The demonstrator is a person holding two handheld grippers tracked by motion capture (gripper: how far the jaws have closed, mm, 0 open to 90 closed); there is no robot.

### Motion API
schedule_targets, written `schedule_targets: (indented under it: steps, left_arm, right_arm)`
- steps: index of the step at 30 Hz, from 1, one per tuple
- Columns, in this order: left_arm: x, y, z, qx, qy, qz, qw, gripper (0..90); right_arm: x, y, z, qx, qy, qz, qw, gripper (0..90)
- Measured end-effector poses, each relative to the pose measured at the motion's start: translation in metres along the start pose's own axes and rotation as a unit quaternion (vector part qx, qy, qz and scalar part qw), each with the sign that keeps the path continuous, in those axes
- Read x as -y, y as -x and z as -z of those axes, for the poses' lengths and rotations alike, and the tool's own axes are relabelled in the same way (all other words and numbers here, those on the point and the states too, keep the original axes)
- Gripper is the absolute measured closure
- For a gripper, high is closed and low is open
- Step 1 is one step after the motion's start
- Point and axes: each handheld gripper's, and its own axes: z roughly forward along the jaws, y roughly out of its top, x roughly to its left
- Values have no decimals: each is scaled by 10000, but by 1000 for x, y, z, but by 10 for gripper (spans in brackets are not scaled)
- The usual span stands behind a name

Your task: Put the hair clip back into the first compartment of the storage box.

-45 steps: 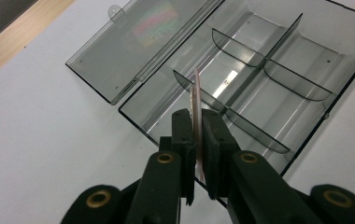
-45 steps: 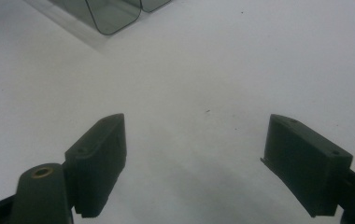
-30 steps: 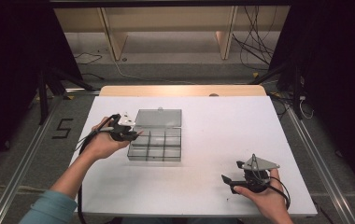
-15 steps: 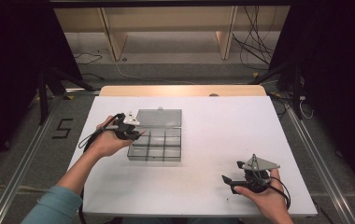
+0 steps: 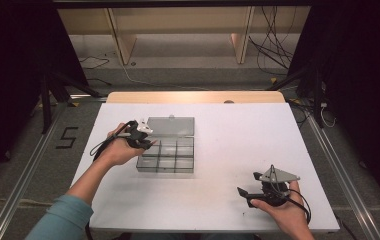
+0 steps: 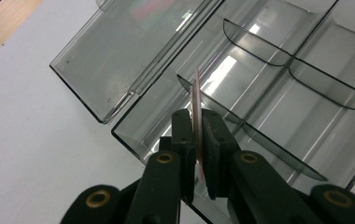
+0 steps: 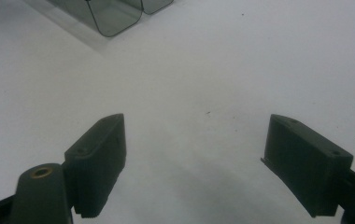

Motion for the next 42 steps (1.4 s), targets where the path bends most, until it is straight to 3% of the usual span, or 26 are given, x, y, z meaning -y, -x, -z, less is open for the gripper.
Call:
schedule_targets:
  steps: [30,42]
  left_arm:
    - [-4,1,-19,-8,-390,-189,9991,841]
    - [-4,-1,-24,-15,-445,-143,9989,839]
  right_arm:
    - [0,1,0,-13,5,-12,10000,219]
    - [0,1,0,-23,-1,-1,10000,219]
